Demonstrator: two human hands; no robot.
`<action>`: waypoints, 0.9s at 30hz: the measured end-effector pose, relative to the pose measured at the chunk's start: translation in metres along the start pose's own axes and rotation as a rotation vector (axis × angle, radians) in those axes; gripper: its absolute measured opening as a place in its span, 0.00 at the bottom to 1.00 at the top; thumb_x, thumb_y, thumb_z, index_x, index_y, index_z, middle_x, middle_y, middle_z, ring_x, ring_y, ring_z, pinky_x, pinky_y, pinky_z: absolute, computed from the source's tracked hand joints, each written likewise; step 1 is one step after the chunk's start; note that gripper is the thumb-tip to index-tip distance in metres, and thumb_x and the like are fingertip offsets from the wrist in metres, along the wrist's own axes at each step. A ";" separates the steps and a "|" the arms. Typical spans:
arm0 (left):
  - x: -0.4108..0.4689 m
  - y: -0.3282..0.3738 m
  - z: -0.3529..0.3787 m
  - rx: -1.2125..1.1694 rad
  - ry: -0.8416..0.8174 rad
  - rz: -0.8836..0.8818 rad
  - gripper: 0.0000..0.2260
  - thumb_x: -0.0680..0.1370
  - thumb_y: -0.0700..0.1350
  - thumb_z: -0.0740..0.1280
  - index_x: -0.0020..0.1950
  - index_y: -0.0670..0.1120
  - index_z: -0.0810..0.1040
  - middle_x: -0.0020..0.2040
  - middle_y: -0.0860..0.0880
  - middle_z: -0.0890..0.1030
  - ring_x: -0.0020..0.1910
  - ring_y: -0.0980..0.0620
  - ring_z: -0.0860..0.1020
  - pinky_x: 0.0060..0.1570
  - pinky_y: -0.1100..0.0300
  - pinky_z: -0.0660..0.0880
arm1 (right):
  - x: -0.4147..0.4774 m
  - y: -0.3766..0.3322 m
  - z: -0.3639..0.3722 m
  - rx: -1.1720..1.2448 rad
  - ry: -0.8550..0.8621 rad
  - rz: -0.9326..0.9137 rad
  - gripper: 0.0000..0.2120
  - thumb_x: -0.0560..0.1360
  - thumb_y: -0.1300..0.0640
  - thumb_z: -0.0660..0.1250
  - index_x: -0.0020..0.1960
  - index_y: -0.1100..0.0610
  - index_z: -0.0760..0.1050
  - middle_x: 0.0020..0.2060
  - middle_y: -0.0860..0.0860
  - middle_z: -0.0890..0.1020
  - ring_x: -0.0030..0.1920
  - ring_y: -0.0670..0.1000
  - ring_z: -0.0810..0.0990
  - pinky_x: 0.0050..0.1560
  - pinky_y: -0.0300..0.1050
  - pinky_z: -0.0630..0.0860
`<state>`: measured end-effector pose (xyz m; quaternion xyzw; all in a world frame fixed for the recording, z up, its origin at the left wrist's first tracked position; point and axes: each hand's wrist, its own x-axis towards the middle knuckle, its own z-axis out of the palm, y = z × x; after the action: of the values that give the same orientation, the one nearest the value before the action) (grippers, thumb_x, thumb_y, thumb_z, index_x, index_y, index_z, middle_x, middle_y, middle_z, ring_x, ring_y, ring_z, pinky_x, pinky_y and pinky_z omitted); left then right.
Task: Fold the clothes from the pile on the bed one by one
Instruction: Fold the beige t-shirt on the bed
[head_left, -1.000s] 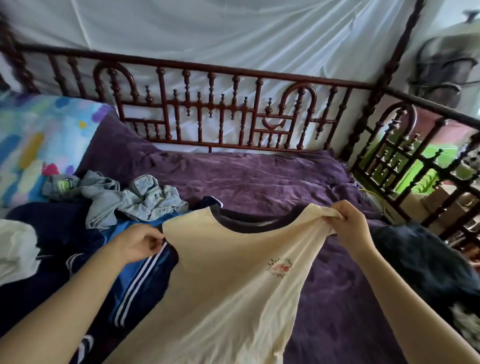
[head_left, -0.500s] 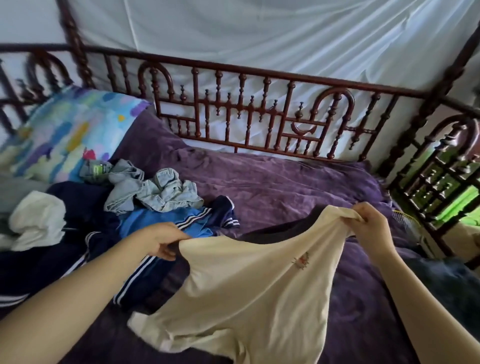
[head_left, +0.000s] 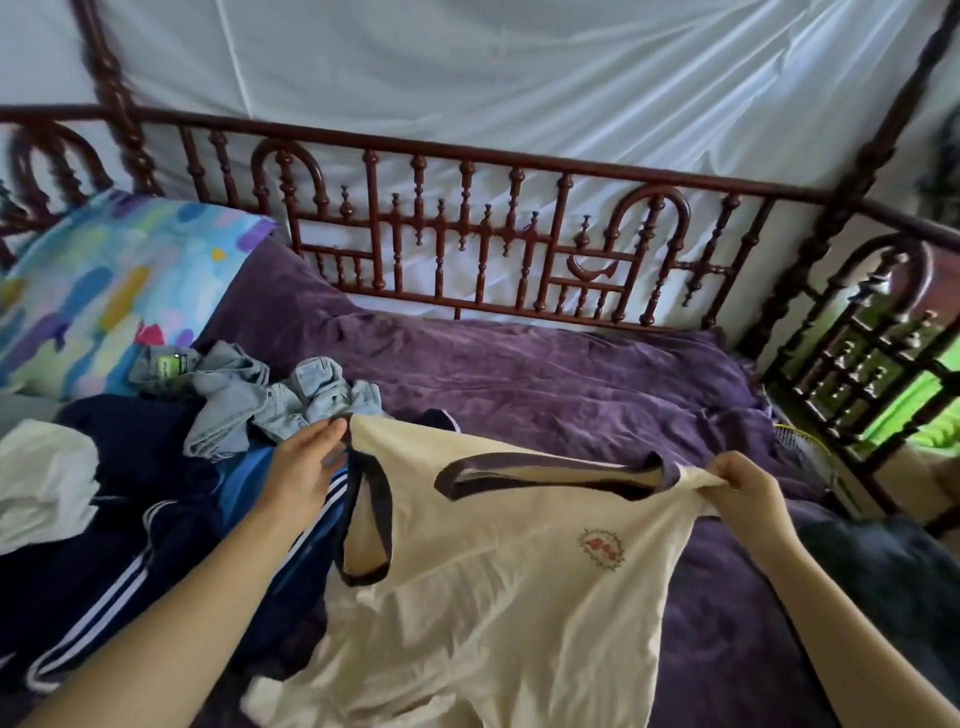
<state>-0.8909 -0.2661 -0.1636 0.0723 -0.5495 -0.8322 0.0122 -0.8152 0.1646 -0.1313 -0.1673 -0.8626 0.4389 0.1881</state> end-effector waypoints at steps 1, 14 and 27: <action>0.001 0.000 0.004 -0.034 -0.025 0.001 0.21 0.80 0.35 0.59 0.32 0.46 0.84 0.32 0.50 0.83 0.32 0.57 0.81 0.34 0.66 0.78 | 0.002 0.002 0.002 -0.046 -0.008 0.015 0.14 0.68 0.72 0.67 0.33 0.56 0.69 0.29 0.51 0.73 0.34 0.51 0.69 0.37 0.42 0.69; 0.092 -0.015 0.027 0.337 0.115 0.059 0.12 0.72 0.31 0.69 0.44 0.49 0.76 0.41 0.48 0.80 0.42 0.51 0.78 0.49 0.57 0.73 | 0.092 -0.013 0.034 -0.158 -0.359 0.038 0.13 0.74 0.67 0.67 0.31 0.59 0.73 0.26 0.45 0.70 0.31 0.45 0.67 0.29 0.30 0.64; 0.129 -0.151 0.001 0.907 0.194 -0.445 0.27 0.82 0.53 0.55 0.77 0.42 0.52 0.76 0.41 0.58 0.73 0.40 0.59 0.71 0.49 0.57 | 0.058 0.099 0.172 -0.582 -0.382 0.428 0.31 0.77 0.45 0.62 0.75 0.51 0.54 0.71 0.59 0.63 0.70 0.61 0.61 0.65 0.58 0.63</action>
<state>-1.0094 -0.2184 -0.3153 0.2627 -0.8228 -0.4821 -0.1469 -0.9346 0.1271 -0.2960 -0.3047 -0.9158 0.2291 -0.1263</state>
